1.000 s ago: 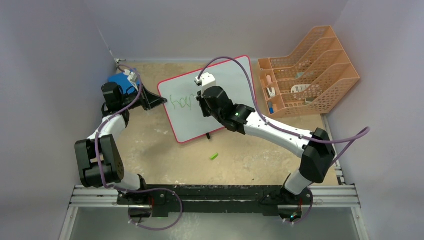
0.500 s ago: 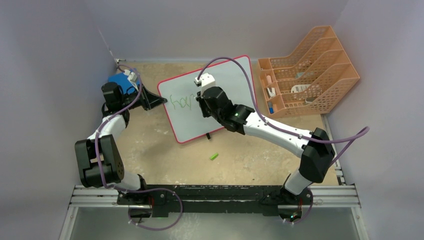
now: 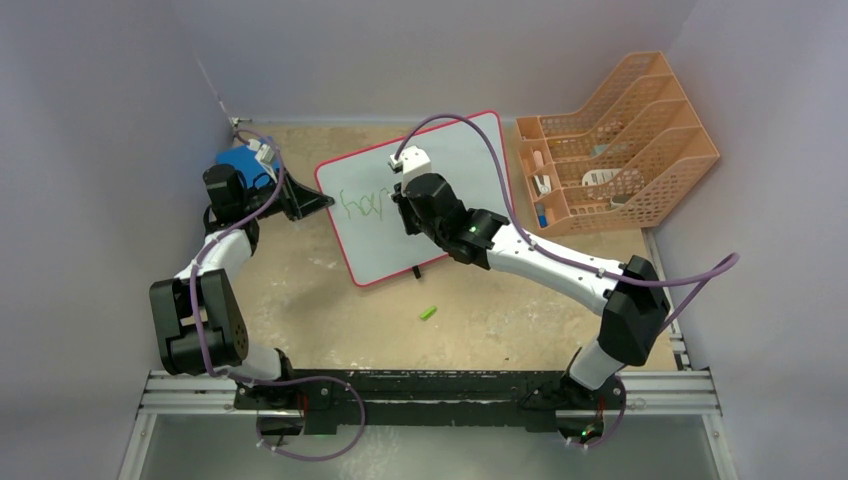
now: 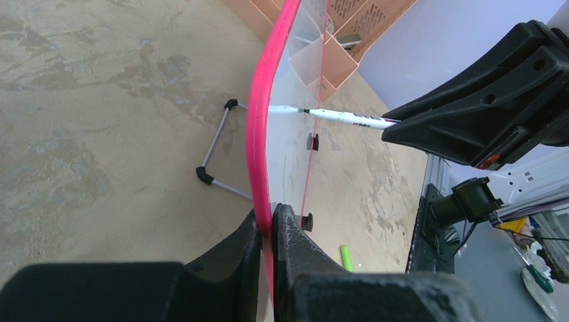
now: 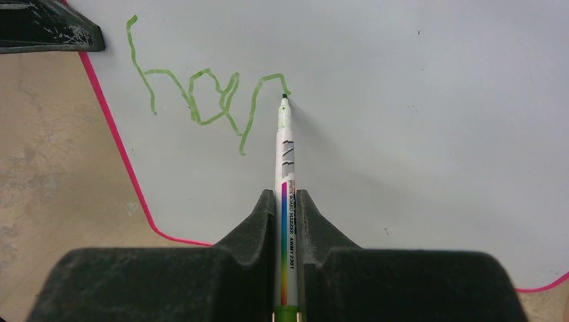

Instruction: Write a sentence on the whiteboard

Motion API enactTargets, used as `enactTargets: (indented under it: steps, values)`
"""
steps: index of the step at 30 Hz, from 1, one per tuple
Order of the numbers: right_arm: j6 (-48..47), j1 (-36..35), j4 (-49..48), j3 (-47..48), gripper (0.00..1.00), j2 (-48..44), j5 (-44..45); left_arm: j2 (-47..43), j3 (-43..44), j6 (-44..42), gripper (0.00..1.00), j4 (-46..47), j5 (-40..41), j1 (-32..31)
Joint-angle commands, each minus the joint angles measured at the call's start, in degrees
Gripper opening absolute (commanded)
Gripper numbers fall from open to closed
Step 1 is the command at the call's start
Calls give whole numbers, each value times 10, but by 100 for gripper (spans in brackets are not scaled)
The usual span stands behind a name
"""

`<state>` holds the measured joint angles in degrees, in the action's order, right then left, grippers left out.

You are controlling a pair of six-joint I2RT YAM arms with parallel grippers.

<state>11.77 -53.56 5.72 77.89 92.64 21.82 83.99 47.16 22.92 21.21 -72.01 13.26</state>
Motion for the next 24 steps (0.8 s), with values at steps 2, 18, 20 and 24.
enactTargets:
  steps: [2, 18, 20, 24]
  values:
    - [7, 4, -6, 19, 0, -5, 21, -11, 12, -28, 0, -6, 0, -12]
    - [15, -5, -19, -15, 0, -19, 13, -10, 12, -27, 0, -6, 0, -12]
    - [17, -7, -17, -16, 0, -19, 9, -10, 12, -26, 0, -7, 0, -12]
    - [20, -12, -13, -19, 0, -18, 4, -11, 12, -26, 0, -6, 0, -12]
